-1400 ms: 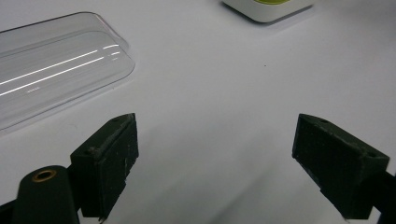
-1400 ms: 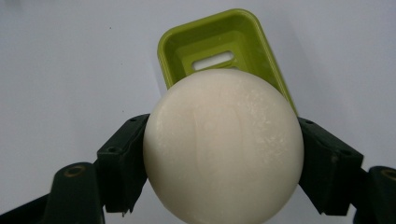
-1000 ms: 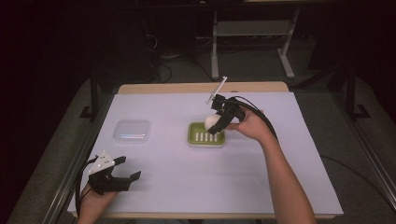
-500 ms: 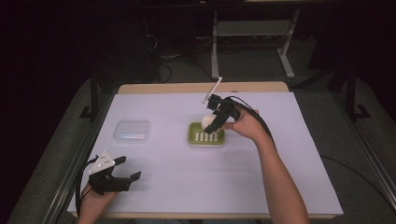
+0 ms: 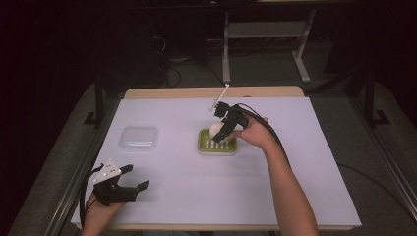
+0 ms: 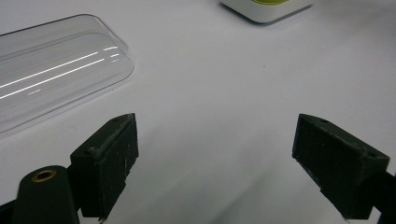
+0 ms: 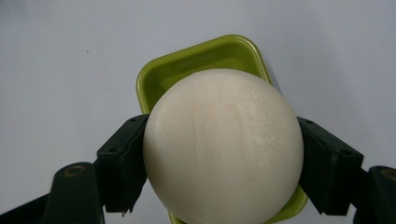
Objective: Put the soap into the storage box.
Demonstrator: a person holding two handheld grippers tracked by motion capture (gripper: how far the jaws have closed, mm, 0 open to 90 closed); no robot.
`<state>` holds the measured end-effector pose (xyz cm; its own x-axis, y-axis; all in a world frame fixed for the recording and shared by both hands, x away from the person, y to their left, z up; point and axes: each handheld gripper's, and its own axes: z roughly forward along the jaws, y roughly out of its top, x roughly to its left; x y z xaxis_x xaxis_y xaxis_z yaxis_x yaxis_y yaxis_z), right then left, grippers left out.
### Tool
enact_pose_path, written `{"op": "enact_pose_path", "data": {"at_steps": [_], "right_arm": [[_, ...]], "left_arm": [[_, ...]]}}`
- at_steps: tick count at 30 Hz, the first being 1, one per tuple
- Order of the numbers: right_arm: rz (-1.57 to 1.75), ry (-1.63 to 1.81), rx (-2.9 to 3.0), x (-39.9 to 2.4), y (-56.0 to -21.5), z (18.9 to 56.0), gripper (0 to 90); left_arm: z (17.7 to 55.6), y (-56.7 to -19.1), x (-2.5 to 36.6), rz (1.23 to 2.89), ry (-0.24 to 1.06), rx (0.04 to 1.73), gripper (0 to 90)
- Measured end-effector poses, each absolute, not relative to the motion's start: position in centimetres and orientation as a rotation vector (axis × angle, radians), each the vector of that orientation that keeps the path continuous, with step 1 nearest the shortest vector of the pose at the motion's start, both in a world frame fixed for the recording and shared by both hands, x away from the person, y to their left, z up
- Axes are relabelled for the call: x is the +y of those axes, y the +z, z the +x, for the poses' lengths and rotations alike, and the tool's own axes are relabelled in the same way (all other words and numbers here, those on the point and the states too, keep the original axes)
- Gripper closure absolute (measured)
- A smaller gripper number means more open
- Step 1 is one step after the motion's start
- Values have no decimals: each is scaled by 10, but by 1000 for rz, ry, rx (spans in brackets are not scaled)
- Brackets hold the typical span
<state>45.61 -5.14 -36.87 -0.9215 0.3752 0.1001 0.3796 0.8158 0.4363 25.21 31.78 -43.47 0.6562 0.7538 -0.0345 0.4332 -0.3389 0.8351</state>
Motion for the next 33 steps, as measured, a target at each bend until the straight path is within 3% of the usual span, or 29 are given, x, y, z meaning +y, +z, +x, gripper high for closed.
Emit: {"op": "enact_pose_path", "data": {"at_steps": [33], "right_arm": [[-623, -636, -2975, -39, -392, 460, 246]], "left_arm": [[252, -435, 318, 1982, 451, 926, 142]]}}
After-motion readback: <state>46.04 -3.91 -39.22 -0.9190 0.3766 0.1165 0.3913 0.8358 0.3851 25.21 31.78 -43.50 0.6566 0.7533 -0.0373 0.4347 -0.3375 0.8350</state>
